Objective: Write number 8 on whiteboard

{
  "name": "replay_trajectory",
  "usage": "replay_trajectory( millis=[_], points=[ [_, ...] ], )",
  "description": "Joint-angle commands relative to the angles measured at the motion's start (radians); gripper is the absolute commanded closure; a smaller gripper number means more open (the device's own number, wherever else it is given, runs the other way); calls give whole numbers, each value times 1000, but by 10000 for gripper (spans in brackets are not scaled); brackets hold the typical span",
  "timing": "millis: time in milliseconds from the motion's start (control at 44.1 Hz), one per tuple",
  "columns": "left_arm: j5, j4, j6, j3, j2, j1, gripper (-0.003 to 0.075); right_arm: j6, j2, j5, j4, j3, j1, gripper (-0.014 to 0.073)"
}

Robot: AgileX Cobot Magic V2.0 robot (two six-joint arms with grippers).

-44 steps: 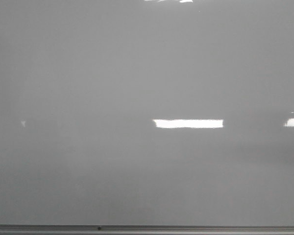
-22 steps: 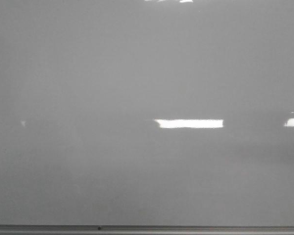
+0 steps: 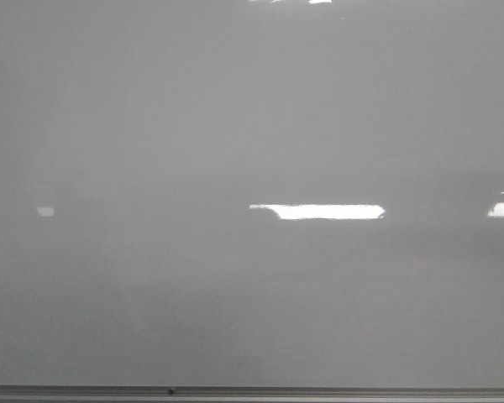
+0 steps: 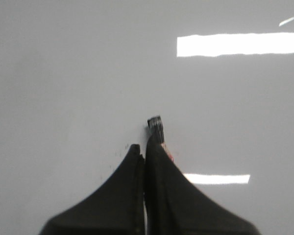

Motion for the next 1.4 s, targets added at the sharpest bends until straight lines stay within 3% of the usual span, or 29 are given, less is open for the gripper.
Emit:
replay_trajectory(
  millis=[0,430,838,1110,1382],
  points=[
    [-57,-9,-9,-112,-12,0,739,-1,-14,-24,-5,-114,-5,710],
    [168,-9,-9,-421,138,0,739,-1,175,224,-5,-396,-5,710],
    [440,0,-7,-455,295,0,739,-1,329,285,-5,-414,-5,710],
    [468,0,-7,-452,327,0,739,-1,333,298,-5,-414,-5,710],
    [468,-19,-7,-452,327,0,739,-68,333,410,-5,-414,-5,709]
  ],
)
